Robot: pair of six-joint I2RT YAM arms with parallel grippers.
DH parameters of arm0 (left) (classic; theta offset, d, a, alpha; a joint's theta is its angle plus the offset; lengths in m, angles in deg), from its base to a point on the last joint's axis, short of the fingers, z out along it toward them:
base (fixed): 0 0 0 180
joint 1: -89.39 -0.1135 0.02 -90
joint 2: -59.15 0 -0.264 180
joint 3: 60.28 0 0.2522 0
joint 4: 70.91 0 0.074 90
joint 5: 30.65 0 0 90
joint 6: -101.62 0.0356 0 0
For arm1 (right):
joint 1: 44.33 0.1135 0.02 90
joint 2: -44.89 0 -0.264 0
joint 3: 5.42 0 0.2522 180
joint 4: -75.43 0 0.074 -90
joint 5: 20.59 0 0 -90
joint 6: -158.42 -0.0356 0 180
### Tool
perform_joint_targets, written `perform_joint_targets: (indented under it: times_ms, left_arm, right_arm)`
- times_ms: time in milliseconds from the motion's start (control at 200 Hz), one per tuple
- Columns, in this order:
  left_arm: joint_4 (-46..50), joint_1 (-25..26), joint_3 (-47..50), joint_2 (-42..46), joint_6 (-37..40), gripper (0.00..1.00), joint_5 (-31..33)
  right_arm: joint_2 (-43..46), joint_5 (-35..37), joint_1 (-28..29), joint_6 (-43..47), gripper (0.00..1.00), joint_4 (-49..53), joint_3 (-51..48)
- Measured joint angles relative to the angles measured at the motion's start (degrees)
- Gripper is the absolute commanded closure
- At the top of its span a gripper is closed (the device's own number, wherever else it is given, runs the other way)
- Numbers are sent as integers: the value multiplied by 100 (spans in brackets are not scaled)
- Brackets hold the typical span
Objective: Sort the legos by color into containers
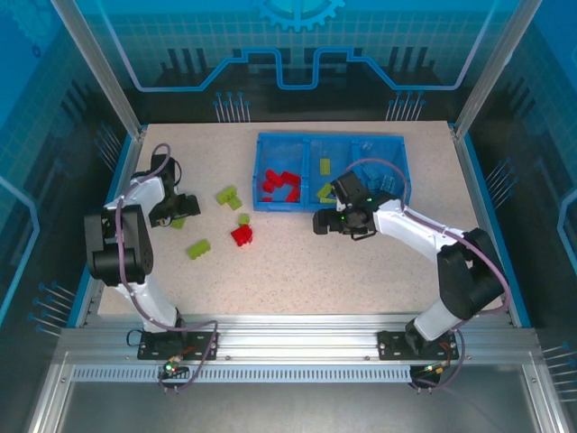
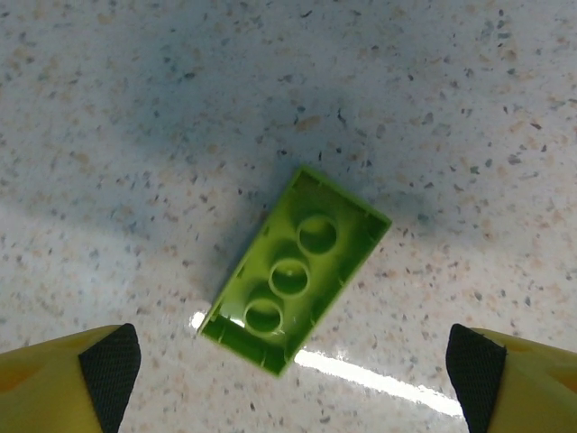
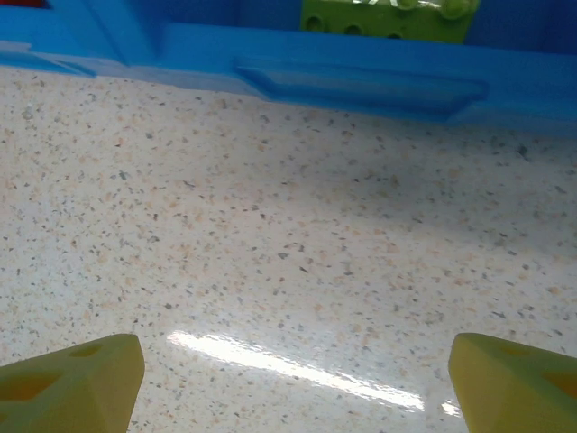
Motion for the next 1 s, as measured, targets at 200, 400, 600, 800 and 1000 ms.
perform_joint_targets:
  times_ms: [200, 400, 600, 800, 1000]
  left_arm:
    - [-120, 0, -17, -138, 291, 10, -87]
    - [-208, -22, -111, -450, 439, 28, -168]
    - [-245, -66, -164, -592, 507, 59, -334]
    - [-245, -79, -188, -588, 507, 75, -439]
    - [-247, -61, -188, -509, 319, 77, -785]
  right_arm:
    - [-402, 85, 533, 13, 12, 83, 457]
    - [-772, 105, 787, 9, 11, 142, 723]
    - [-822, 151, 811, 4, 11, 201, 780]
    - [-820, 157, 785, 4, 11, 243, 778]
    - [-544, 197, 584, -76, 10, 219, 490]
